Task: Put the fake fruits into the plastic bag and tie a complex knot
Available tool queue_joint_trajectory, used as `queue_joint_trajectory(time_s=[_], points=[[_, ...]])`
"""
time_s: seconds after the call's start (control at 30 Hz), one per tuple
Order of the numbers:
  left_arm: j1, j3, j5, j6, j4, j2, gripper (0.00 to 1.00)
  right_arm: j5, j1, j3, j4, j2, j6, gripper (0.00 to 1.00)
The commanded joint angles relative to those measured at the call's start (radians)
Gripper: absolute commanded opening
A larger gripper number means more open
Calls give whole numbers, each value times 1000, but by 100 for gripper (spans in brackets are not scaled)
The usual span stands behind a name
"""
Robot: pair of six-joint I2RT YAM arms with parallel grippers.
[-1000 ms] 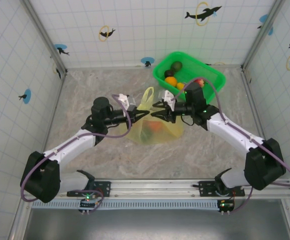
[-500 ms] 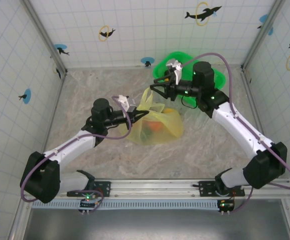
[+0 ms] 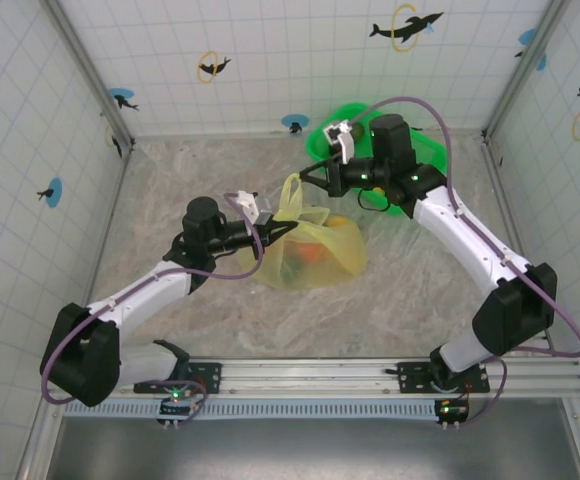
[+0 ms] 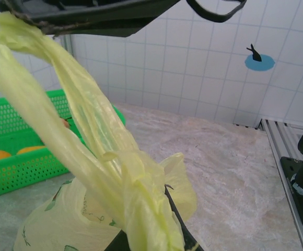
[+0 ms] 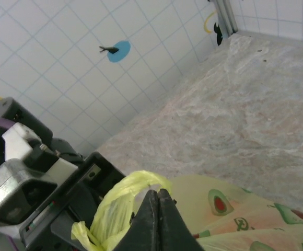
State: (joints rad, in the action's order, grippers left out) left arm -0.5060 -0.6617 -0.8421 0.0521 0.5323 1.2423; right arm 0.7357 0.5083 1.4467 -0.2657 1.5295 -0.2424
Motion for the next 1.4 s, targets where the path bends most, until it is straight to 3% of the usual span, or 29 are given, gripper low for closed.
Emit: queue_joint_trajectory(time_s=[0.0, 0.33, 0.4, 0.5, 0.87, 1.13, 1.37], points=[[-8, 4, 33, 16, 1, -4, 0, -2, -12, 63, 5, -20, -16, 0], [2, -6, 57, -12, -1, 12, 0, -11, -69, -113, 115, -232, -75, 2], [0, -5, 28, -4, 5, 14, 0, -20, -67, -103, 97, -219, -79, 35], [-3, 2, 12, 11, 5, 7, 0, -33, -50, -32, 19, -164, -55, 50], [-19, 1, 3, 51, -33, -1, 0, 4, 23, 119, -127, 22, -22, 52], [-20, -2, 17, 51, -38, -1, 0, 21, 27, 132, -153, 30, -12, 29], [-20, -3, 21, 47, -38, -1, 0, 20, 26, 123, -159, 25, -11, 20]])
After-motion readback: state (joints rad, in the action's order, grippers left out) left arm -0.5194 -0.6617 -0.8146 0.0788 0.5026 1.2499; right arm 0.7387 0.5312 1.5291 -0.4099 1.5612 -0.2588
